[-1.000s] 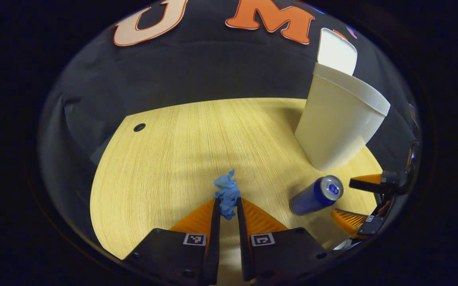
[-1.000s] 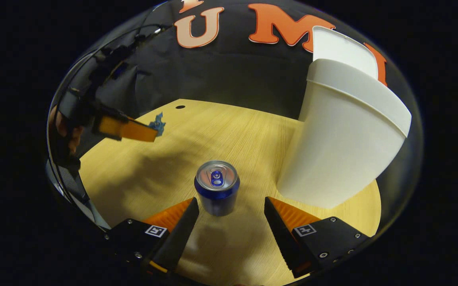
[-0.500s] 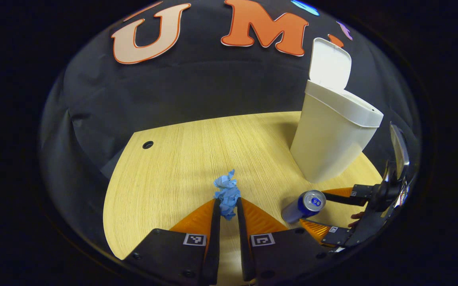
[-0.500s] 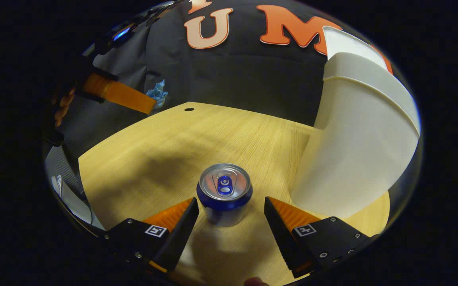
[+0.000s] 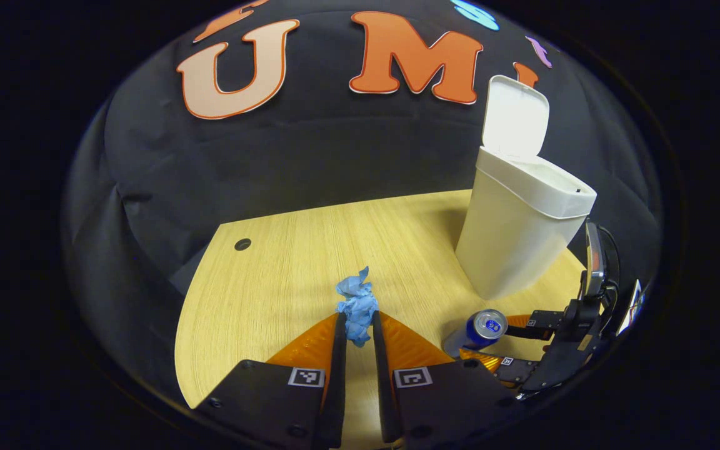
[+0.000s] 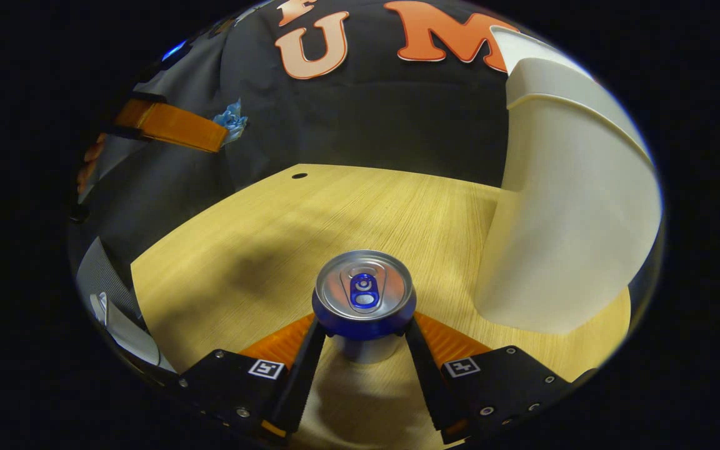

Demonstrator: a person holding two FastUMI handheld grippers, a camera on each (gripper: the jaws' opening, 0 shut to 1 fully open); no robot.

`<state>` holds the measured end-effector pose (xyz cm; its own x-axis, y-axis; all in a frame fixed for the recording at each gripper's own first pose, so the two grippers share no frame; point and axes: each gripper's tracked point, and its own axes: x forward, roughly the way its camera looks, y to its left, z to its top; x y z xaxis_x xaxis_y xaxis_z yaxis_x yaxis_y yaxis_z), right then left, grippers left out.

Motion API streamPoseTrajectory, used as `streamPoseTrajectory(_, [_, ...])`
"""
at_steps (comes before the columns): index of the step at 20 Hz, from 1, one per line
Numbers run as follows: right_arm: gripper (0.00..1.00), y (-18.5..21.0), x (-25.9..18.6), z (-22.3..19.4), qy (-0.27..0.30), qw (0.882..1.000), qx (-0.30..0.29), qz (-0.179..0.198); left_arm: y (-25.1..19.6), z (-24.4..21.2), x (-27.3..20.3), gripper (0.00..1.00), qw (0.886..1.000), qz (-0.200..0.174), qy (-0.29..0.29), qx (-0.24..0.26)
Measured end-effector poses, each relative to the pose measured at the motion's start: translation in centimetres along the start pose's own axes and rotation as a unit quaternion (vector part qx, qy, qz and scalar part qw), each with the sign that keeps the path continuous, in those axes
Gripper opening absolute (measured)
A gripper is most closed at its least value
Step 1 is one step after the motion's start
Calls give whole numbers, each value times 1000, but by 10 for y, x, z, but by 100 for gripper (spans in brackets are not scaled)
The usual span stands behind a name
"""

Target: Press the lid of the desktop garbage bin to open it, pick up the crumpled paper on the desktop and throw it into the bin, then pick up the pop can on the desktop and drop it into the bin, and finally close the garbage bin lid.

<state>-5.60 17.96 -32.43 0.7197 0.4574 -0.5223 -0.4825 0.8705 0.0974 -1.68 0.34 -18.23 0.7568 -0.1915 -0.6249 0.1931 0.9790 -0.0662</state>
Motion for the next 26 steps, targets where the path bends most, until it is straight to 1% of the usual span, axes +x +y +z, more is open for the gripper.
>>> streamPoseTrajectory(2, [77,-5,-11,9,-5,1000,1,-10,-10,9,3,27,1000,-13,-10,5])
streamPoseTrajectory(6, [78,-18,-43,23,-20,999,14,-39,-39,34,12,27,998,-51,-34,15])
streamPoseTrajectory(11, [77,-55,-77,38,-35,995,30,-88,-85,76,23,26,990,-120,-72,9])
streamPoseTrajectory(13, [77,-65,-94,38,-38,993,36,-108,-105,97,26,27,985,-147,-88,13])
streamPoseTrajectory(15, [77,-79,-112,39,-39,990,41,-130,-128,118,27,27,977,-180,-110,12])
streamPoseTrajectory(17, [77,-89,-127,36,-39,986,48,-153,-147,137,29,27,972,-201,-123,18])
streamPoseTrajectory(18, [72,-93,-133,34,-39,985,51,-162,-159,145,28,27,968,-216,-127,19])
streamPoseTrajectory(19, [77,-97,-140,33,-40,983,56,-172,-171,156,27,26,964,-230,-132,20])
streamPoseTrajectory(21, [77,-101,-154,33,-41,979,64,-191,-195,174,25,26,955,-258,-142,22])
streamPoseTrajectory(23, [77,-110,-171,36,-47,974,71,-211,-217,188,26,27,949,-277,-150,31])
streamPoseTrajectory(25, [77,-119,-190,41,-56,968,78,-232,-237,199,31,26,945,-286,-154,41])
streamPoseTrajectory(26, [77,-115,-191,47,-60,965,82,-242,-247,201,35,26,943,-293,-153,47])
